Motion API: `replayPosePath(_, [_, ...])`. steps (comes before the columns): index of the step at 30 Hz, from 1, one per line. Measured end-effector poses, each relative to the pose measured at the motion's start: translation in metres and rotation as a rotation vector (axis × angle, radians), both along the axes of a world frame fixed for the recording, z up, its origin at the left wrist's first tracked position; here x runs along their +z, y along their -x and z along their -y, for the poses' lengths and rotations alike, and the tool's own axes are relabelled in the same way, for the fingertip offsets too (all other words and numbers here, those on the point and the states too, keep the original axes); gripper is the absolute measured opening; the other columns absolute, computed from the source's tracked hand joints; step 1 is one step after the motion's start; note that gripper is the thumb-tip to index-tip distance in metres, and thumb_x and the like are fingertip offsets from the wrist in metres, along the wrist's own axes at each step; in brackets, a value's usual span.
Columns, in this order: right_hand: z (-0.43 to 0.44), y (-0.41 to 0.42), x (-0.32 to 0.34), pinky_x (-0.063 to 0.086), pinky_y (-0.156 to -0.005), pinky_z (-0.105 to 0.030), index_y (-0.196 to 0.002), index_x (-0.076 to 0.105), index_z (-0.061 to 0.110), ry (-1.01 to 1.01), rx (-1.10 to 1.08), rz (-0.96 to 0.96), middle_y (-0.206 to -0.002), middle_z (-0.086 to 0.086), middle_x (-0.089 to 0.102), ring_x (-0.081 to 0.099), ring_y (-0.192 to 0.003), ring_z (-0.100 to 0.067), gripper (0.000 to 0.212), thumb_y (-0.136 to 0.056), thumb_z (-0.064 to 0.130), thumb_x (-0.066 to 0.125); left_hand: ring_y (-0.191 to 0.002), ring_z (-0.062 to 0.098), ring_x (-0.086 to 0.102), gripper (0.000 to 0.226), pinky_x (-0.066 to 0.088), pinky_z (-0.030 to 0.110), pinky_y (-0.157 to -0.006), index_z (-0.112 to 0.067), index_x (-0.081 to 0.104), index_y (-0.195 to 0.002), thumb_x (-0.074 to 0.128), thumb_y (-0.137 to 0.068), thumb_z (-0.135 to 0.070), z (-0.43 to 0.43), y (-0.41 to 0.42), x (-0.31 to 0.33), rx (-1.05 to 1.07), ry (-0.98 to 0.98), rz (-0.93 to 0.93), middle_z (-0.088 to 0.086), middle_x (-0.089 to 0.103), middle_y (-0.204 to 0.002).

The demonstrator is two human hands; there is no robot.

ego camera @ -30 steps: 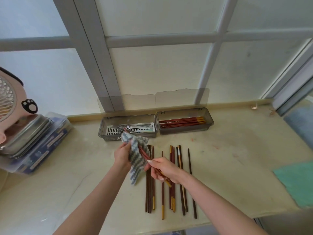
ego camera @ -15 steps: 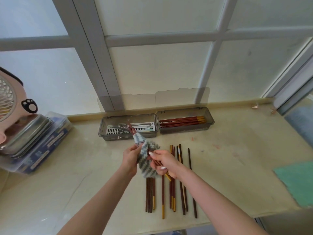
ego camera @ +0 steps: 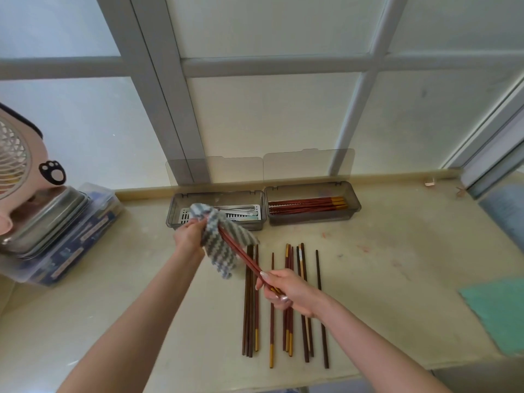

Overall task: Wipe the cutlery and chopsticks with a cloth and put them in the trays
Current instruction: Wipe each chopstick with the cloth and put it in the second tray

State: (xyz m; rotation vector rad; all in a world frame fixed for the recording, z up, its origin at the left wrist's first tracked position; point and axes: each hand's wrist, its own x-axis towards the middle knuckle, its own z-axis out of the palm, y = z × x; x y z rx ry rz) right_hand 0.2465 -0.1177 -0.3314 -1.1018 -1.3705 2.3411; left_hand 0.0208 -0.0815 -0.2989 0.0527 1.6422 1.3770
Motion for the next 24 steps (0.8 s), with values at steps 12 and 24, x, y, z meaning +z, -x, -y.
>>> replayPosePath(12, [-0.012,0.032,0.013,0.032,-0.038,-0.018,-0.086,0.057,0.006,-0.029,-0.211,0.226,-0.061,-0.005,0.053,0.042,-0.042,-0.010,0.027,-0.100,0.025,0.045,-0.076,0.026,0.061,0.013,0.051,0.029,-0.063,-0.003,0.060,-0.077,0.054,-0.089,0.000,0.034,-0.063,-0.026,-0.304,0.005,-0.052,0.014,0.063,-0.078])
replayPosePath(24, [-0.014,0.032,0.009,0.050,-0.045,-0.020,-0.110,0.053,-0.016,0.195,-0.529,0.186,-0.070,-0.015,0.058,0.056,-0.053,-0.015,0.020,-0.095,-0.006,0.045,-0.073,0.020,0.061,0.006,0.049,0.029,-0.060,-0.002,0.061,-0.091,0.059,-0.088,-0.007,0.028,-0.055,-0.023,-0.220,-0.042,-0.060,0.012,0.064,-0.083])
